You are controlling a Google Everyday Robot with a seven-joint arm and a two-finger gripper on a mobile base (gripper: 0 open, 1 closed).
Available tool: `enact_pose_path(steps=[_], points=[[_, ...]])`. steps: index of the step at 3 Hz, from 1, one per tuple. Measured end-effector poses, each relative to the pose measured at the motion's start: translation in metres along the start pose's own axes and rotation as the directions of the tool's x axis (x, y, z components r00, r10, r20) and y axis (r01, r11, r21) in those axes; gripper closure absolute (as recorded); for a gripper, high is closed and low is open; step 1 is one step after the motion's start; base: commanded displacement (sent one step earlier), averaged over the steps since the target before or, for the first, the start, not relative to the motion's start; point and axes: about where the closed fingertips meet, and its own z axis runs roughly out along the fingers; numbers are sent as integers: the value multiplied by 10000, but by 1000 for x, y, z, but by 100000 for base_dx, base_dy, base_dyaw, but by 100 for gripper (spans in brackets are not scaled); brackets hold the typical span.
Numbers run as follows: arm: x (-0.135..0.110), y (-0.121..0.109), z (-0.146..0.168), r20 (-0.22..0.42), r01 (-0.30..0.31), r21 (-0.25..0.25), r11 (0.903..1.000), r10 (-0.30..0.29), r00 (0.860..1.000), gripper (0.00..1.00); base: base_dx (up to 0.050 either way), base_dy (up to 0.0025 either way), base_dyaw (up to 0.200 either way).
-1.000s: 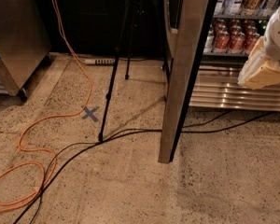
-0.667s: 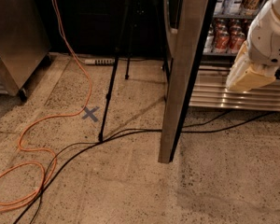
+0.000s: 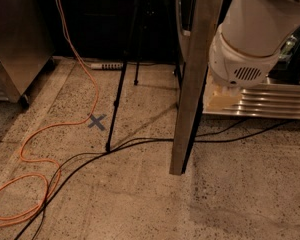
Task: Close left fridge door
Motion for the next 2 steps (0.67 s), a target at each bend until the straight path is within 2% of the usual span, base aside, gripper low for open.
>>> enact_pose_path(steps=[1,2], points=[[-28,-4,9,90,365,-74,9993,-364,9993,100,0,0,0],[-83,-51,1,447,563,0,9984,-562,9974,100,0,0,0]])
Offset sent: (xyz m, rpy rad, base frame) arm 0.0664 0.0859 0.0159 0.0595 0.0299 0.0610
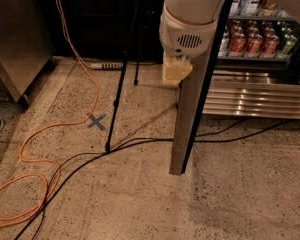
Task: Close left fridge door
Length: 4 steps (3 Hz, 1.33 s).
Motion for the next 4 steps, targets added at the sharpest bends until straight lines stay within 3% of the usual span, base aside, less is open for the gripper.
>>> enact_pose_path(steps=[1,3,4], points=[[0,0,0,-1,1,-1,10000,-1,10000,100,0,0,0],[-46,-10,42,-368,604,-522,9968,-623,9974,100,0,0,0],[-46,-11,42,-369,601,-522,9968,-621,9974,100,0,0,0]])
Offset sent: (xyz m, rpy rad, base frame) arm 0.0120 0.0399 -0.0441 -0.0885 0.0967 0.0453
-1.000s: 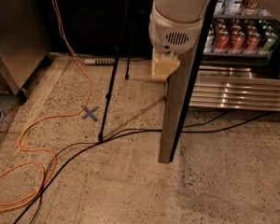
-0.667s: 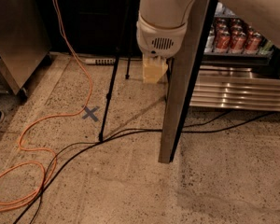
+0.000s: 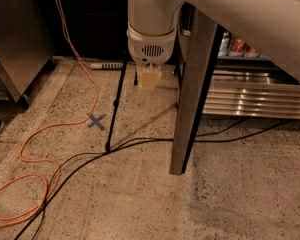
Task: Close left fridge door
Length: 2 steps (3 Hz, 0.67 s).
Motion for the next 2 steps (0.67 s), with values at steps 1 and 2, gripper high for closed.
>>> enact_pose_path(steps=[1,2], points=[[-1,-10,3,-34,-234,-48,9997,234,9997,100,0,0,0],[-6,-33,21,-438,-517,-509,9974,495,9978,100,0,0,0]])
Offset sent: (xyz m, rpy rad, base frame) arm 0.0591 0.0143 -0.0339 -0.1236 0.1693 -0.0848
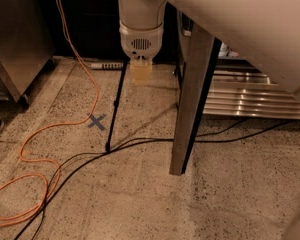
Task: Close left fridge door
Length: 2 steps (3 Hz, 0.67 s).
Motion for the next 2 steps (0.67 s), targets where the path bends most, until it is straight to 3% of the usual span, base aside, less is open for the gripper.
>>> enact_pose_path(steps=[1,2], points=[[-18,-20,29,-102,-57,-305,9995,54,9999,100,0,0,0],[-18,-20,29,-102,-58,-305,9995,54,9999,100,2,-2,-19977]])
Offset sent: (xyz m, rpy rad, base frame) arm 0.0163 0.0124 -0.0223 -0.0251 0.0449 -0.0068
